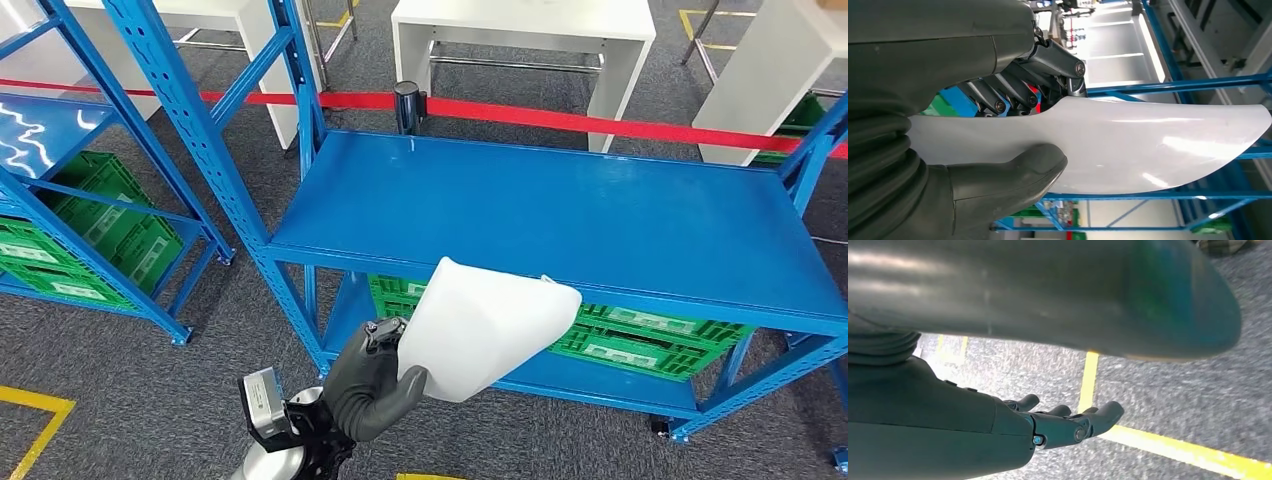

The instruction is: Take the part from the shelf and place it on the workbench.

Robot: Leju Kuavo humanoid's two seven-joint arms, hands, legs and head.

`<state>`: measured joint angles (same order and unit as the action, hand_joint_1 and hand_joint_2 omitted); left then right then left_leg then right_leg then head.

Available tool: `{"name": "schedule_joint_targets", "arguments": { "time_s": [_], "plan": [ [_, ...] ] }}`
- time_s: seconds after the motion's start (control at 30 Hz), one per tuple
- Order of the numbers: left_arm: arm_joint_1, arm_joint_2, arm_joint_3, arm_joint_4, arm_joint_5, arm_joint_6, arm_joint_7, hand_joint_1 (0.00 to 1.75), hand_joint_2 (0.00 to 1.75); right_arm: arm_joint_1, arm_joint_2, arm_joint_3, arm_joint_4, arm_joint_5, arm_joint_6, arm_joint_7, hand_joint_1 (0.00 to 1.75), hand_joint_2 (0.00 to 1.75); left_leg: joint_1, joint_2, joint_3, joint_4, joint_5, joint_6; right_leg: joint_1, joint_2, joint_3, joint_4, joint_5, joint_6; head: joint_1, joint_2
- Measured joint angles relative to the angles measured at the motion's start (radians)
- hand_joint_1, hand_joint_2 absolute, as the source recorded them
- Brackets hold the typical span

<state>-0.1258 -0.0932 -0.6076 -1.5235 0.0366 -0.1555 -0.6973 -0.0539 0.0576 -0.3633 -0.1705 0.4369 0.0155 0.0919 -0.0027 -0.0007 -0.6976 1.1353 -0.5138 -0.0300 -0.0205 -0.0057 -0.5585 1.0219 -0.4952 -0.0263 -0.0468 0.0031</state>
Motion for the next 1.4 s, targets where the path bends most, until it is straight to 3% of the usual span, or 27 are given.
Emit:
{"name": "schedule_joint_targets", "arguments": {
  "time_s": [0.07,0.1,0.13,0.2,0.27,0.33,0.4,0.43,0.5,0.57,0.6,0.63,0.7,0.73,0.8,0.83,0.9,0.93,0.97,1.03,1.07,1.1,1.17,1.23,1.3,1.33,1.4],
  "plan": [
    [0.001,0.001,0.005,0.012,0.009,-0.012,0.000,1.75,1.75,0.000,0.000,0.002,0.000,0.000,0.007,-0.015,0.00,0.00,0.005,0.000,-0.023,0.121,-0.077,-0.009,0.000,-0.003,-0.029,0.001,0.024,0.000,-0.001,0.000],
    [0.001,0.001,0.006,0.021,0.018,-0.022,0.000,1.75,1.75,-0.001,0.000,0.002,0.000,-0.006,0.010,-0.029,0.00,0.00,0.007,0.000,-0.021,0.162,-0.084,-0.012,0.000,-0.005,-0.044,0.003,0.036,0.001,-0.001,0.000],
    [0.000,0.000,0.007,0.033,0.028,-0.035,0.001,1.75,1.75,-0.002,0.000,0.002,0.000,-0.014,0.012,-0.046,0.00,0.00,0.009,0.000,-0.003,0.172,-0.069,-0.014,-0.001,-0.006,-0.060,0.004,0.048,0.004,-0.001,0.000],
    [-0.008,-0.004,0.007,0.059,0.041,-0.049,0.003,1.75,1.75,-0.007,0.002,-0.003,0.000,-0.038,0.012,-0.080,0.00,0.00,0.013,0.000,0.086,0.086,-0.025,-0.014,-0.003,-0.007,-0.090,0.010,0.071,0.012,-0.001,0.000],
    [-0.021,-0.011,0.007,0.080,0.043,-0.050,0.008,1.75,1.75,-0.011,0.006,-0.014,0.000,-0.063,0.009,-0.096,0.00,0.00,0.011,-0.003,0.189,-0.054,-0.031,-0.008,-0.003,-0.005,-0.109,0.014,0.091,0.025,0.000,0.000],
    [-0.033,-0.014,0.007,0.095,0.043,-0.043,0.014,1.75,1.75,-0.012,0.013,-0.029,0.000,-0.085,0.004,-0.085,0.00,0.00,0.005,-0.006,0.223,-0.118,-0.048,0.007,-0.004,-0.004,-0.111,0.009,0.111,0.040,0.001,0.000],
    [-0.037,-0.012,0.008,0.106,0.043,-0.028,0.025,1.75,1.75,-0.010,0.021,-0.044,0.000,-0.103,-0.001,-0.047,0.00,0.00,0.003,-0.005,0.209,-0.122,-0.030,0.029,-0.007,-0.003,-0.112,0.001,0.123,0.055,0.000,0.000],
    [-0.036,-0.010,0.008,0.109,0.046,-0.019,0.033,1.75,1.75,-0.007,0.025,-0.052,0.000,-0.112,-0.004,-0.022,0.00,0.00,0.003,-0.002,0.200,-0.124,-0.018,0.039,-0.009,-0.002,-0.118,0.011,0.105,0.060,0.000,0.000],
    [-0.031,-0.006,0.014,0.111,0.058,-0.008,0.051,1.75,1.75,-0.001,0.033,-0.068,0.000,-0.129,-0.010,0.021,0.00,0.00,0.004,0.002,0.172,-0.127,0.010,0.054,-0.009,0.001,-0.145,0.092,0.008,0.064,0.004,0.000],
    [-0.016,0.002,0.026,0.106,0.068,-0.003,0.075,1.75,1.75,0.002,0.040,-0.082,0.000,-0.138,-0.014,0.050,0.00,0.00,0.000,0.003,0.139,-0.125,0.037,0.059,-0.006,0.002,-0.172,0.223,-0.089,0.064,0.007,0.000],
    [-0.007,0.007,0.031,0.103,0.070,-0.001,0.087,1.75,1.75,0.002,0.042,-0.088,0.000,-0.139,-0.015,0.062,0.00,0.00,-0.003,0.004,0.121,-0.123,0.051,0.060,-0.003,0.003,-0.175,0.275,-0.105,0.063,0.008,0.000],
    [0.002,0.012,0.036,0.099,0.070,0.001,0.099,1.75,1.75,0.002,0.043,-0.092,0.000,-0.138,-0.015,0.072,0.00,0.00,-0.005,0.005,0.103,-0.119,0.064,0.060,-0.001,0.003,-0.161,0.296,-0.092,0.060,0.008,0.000],
    [0.016,0.021,0.043,0.088,0.067,0.003,0.116,1.75,1.75,0.003,0.044,-0.097,0.000,-0.132,-0.011,0.089,0.00,0.00,-0.008,0.005,0.066,-0.110,0.086,0.057,0.006,0.003,-0.083,0.239,-0.040,0.050,0.008,0.000],
    [0.022,0.024,0.046,0.080,0.064,0.005,0.122,1.75,1.75,0.003,0.044,-0.097,0.000,-0.128,-0.009,0.095,0.00,0.00,-0.009,0.005,0.052,-0.104,0.096,0.055,0.010,0.004,-0.024,0.167,-0.034,0.042,0.008,0.000],
    [0.036,0.029,0.051,0.061,0.057,0.008,0.130,1.75,1.75,0.002,0.044,-0.098,0.000,-0.122,-0.005,0.102,0.00,0.00,-0.011,0.005,0.037,-0.098,0.113,0.046,0.018,0.005,0.065,0.036,-0.057,0.028,0.008,0.000],
    [0.042,0.032,0.054,0.053,0.055,0.009,0.132,1.75,1.75,0.001,0.044,-0.098,0.000,-0.120,-0.003,0.104,0.00,0.00,-0.010,0.006,0.036,-0.100,0.122,0.039,0.022,0.005,0.081,0.002,-0.070,0.021,0.008,0.000],
    [0.051,0.036,0.057,0.041,0.052,0.010,0.134,1.75,1.75,0.002,0.046,-0.099,0.000,-0.117,-0.002,0.105,0.00,0.00,-0.008,0.006,0.035,-0.106,0.137,0.026,0.022,0.002,0.074,-0.013,-0.057,0.010,0.011,0.000],
    [0.055,0.038,0.058,0.037,0.051,0.011,0.134,1.75,1.75,0.002,0.047,-0.100,0.000,-0.116,-0.002,0.106,0.00,0.00,-0.007,0.004,0.029,-0.100,0.124,0.019,0.019,-0.001,0.066,-0.017,-0.044,0.003,0.011,0.000],
    [0.059,0.041,0.059,0.033,0.051,0.011,0.135,1.75,1.75,0.002,0.048,-0.101,0.000,-0.115,-0.002,0.106,0.00,0.00,-0.006,0.002,0.020,-0.079,0.092,0.012,0.016,-0.003,0.056,-0.021,-0.030,-0.004,0.011,0.000],
    [0.063,0.048,0.060,0.027,0.051,0.012,0.136,1.75,1.75,0.003,0.049,-0.103,0.000,-0.115,-0.002,0.106,0.00,0.00,0.000,0.000,-0.006,0.021,-0.016,-0.002,0.013,-0.006,0.028,-0.024,-0.001,-0.011,0.009,0.000],
    [0.065,0.051,0.060,0.026,0.051,0.012,0.136,1.75,1.75,0.003,0.049,-0.103,0.000,-0.115,-0.002,0.106,0.00,0.00,0.003,0.001,-0.017,0.086,-0.058,-0.007,0.012,-0.007,0.010,-0.023,0.012,-0.010,0.008,0.000],
    [0.067,0.053,0.060,0.025,0.051,0.012,0.136,1.75,1.75,0.003,0.049,-0.103,0.000,-0.115,-0.001,0.106,0.00,0.00,0.007,0.001,-0.021,0.142,-0.075,-0.013,0.011,-0.008,-0.008,-0.021,0.026,-0.008,0.008,0.000],
    [0.071,0.057,0.061,0.025,0.051,0.013,0.136,1.75,1.75,0.003,0.050,-0.103,0.000,-0.115,-0.001,0.106,0.00,0.00,0.013,0.001,0.013,0.169,-0.040,-0.019,0.009,-0.011,-0.044,-0.014,0.051,-0.002,0.008,0.000],
    [0.072,0.059,0.061,0.022,0.051,0.014,0.137,1.75,1.75,0.003,0.050,-0.103,0.000,-0.114,-0.001,0.106,0.00,0.00,0.018,0.000,0.115,0.060,-0.006,-0.022,0.006,-0.012,-0.075,-0.004,0.073,0.009,0.008,0.000],
    [0.073,0.059,0.061,0.015,0.051,0.018,0.139,1.75,1.75,0.003,0.050,-0.103,0.000,-0.112,0.003,0.098,0.00,0.00,0.016,-0.002,0.212,-0.077,-0.031,-0.015,0.005,-0.010,-0.093,0.005,0.091,0.022,0.007,0.000],
    [0.074,0.060,0.062,0.012,0.052,0.021,0.141,1.75,1.75,0.003,0.050,-0.103,0.000,-0.112,0.007,0.087,0.00,0.00,0.012,-0.003,0.232,-0.113,-0.047,-0.007,0.005,-0.010,-0.096,0.006,0.099,0.029,0.007,0.000],
    [0.080,0.061,0.065,0.007,0.061,0.019,0.148,1.75,1.75,0.004,0.050,-0.107,0.000,-0.123,0.014,0.048,0.00,0.00,0.008,-0.001,0.222,-0.125,-0.041,0.016,0.002,-0.009,-0.099,0.001,0.116,0.044,0.006,0.000]
  ]
}}
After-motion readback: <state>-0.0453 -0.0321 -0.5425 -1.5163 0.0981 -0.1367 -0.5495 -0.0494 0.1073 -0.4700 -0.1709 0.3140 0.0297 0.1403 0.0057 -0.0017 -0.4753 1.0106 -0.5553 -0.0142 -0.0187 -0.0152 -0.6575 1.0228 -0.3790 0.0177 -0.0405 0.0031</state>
